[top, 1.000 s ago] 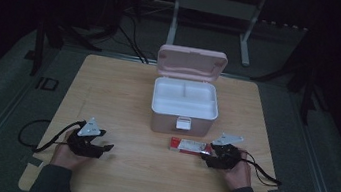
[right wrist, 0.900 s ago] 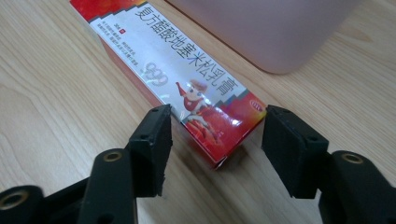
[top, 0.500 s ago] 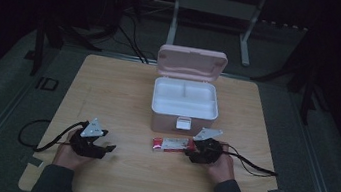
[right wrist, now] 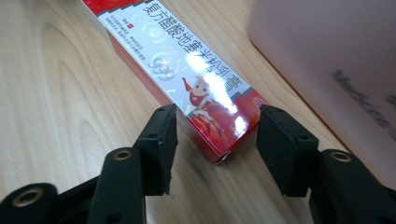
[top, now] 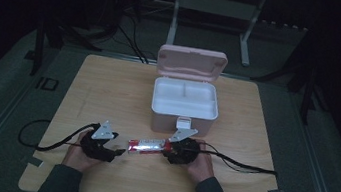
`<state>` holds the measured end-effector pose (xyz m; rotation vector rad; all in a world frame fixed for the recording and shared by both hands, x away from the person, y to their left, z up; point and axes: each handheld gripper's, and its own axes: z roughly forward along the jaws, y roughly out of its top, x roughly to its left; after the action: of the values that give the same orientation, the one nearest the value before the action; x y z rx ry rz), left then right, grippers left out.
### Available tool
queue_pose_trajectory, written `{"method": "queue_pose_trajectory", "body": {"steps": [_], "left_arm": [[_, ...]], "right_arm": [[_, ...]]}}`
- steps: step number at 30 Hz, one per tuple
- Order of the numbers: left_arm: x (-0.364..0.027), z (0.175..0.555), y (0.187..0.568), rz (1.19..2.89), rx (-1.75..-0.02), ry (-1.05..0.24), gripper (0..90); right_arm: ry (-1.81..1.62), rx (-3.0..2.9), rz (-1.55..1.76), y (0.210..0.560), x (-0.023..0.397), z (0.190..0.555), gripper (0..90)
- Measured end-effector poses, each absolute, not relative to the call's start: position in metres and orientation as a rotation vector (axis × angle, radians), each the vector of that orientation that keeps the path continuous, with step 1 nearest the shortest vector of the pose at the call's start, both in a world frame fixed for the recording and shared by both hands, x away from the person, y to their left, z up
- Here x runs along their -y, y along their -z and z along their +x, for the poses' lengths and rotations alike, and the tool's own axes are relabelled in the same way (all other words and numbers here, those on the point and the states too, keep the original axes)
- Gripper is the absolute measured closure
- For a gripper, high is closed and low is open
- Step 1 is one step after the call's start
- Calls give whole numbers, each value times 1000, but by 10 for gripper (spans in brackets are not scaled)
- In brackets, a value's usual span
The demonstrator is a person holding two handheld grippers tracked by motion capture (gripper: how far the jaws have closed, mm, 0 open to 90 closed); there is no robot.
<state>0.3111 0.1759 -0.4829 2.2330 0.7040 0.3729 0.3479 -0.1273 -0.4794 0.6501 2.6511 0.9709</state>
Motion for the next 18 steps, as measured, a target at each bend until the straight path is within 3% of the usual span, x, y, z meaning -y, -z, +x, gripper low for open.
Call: {"method": "queue_pose_trajectory", "body": {"steps": [3, 6, 12, 18], "left_arm": [[-166, 311, 483, 2253, -698, -418, 247], [-158, 315, 484, 2253, -669, -374, 221], [-137, 329, 490, 2325, -609, -330, 228], [-121, 334, 495, 2364, -566, -288, 301]], "right_arm": [[-1015, -2667, 651, 481, 125, 348, 506], [-1014, -2690, 630, 484, 124, 346, 514], [-1007, -2724, 599, 490, 122, 345, 514], [-957, -2691, 584, 483, 129, 343, 483]]}}
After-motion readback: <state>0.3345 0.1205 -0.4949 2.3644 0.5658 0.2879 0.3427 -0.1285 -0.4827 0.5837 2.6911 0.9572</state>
